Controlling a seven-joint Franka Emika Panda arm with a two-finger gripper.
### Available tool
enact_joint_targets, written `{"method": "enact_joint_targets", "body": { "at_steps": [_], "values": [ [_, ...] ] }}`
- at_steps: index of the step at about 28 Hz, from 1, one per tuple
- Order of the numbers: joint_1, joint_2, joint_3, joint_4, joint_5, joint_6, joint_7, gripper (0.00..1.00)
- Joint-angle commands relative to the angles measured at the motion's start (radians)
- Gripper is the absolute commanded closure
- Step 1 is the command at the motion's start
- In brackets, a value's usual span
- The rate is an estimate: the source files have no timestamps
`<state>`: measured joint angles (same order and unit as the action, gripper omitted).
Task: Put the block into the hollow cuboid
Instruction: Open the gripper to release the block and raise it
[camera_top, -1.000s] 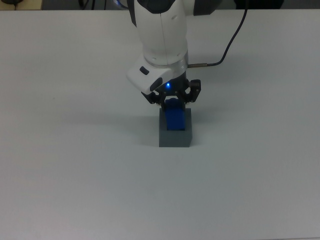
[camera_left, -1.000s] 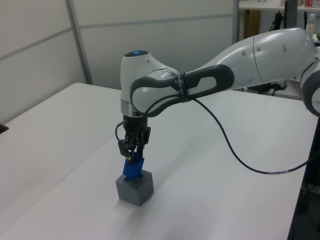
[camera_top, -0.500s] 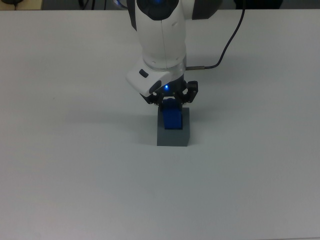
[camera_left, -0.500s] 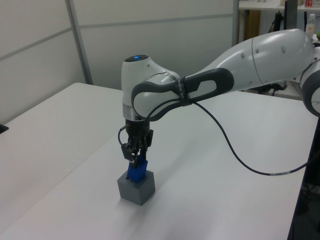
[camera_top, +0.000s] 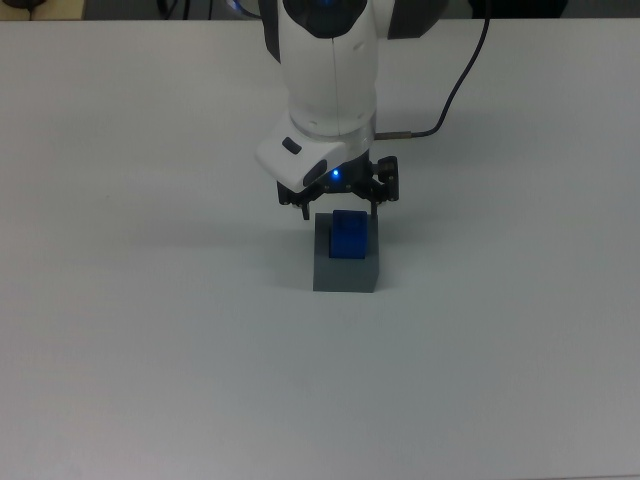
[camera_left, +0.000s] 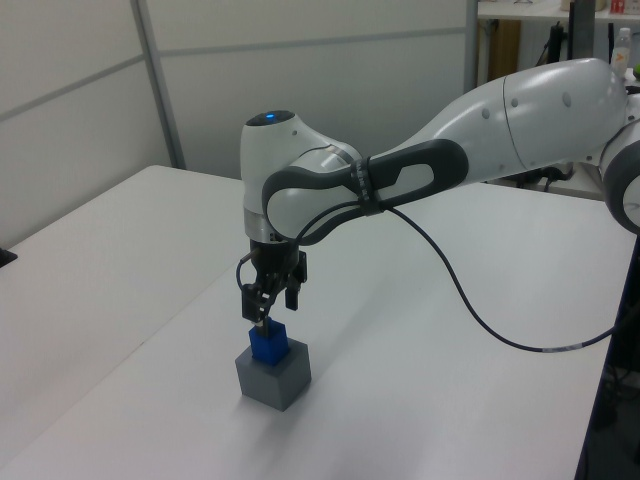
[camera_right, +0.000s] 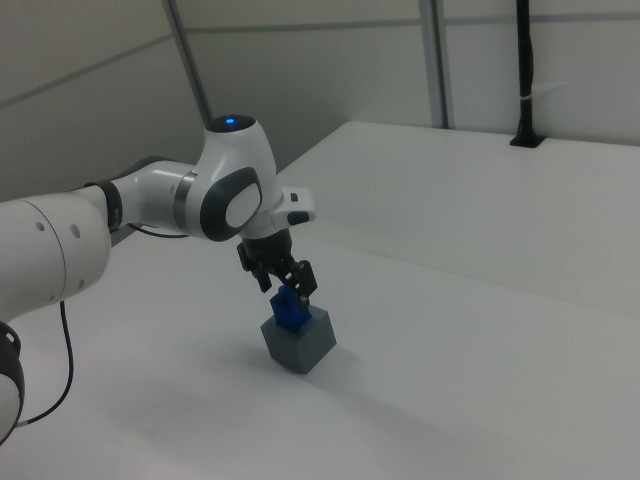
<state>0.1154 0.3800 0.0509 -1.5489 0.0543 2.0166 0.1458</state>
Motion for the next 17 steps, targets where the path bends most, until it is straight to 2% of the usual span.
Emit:
{"method": "enact_joint_targets", "body": {
  "at_steps": [1,6,9,11,17],
  "values": [
    [0.004,-0.021,-0.016,0.015,-0.017,-0.024,0.011,0.00],
    [0.004,-0.050,-0.054,0.021,-0.019,-0.059,0.002,0.00],
    [0.004,-0.078,-0.083,0.023,-0.025,-0.114,-0.073,0.00],
    [0.003,-0.101,-0.117,0.029,-0.025,-0.165,-0.161,0.00],
    [-0.002,-0.131,-0.213,0.029,-0.028,-0.216,-0.278,0.00]
  ]
}}
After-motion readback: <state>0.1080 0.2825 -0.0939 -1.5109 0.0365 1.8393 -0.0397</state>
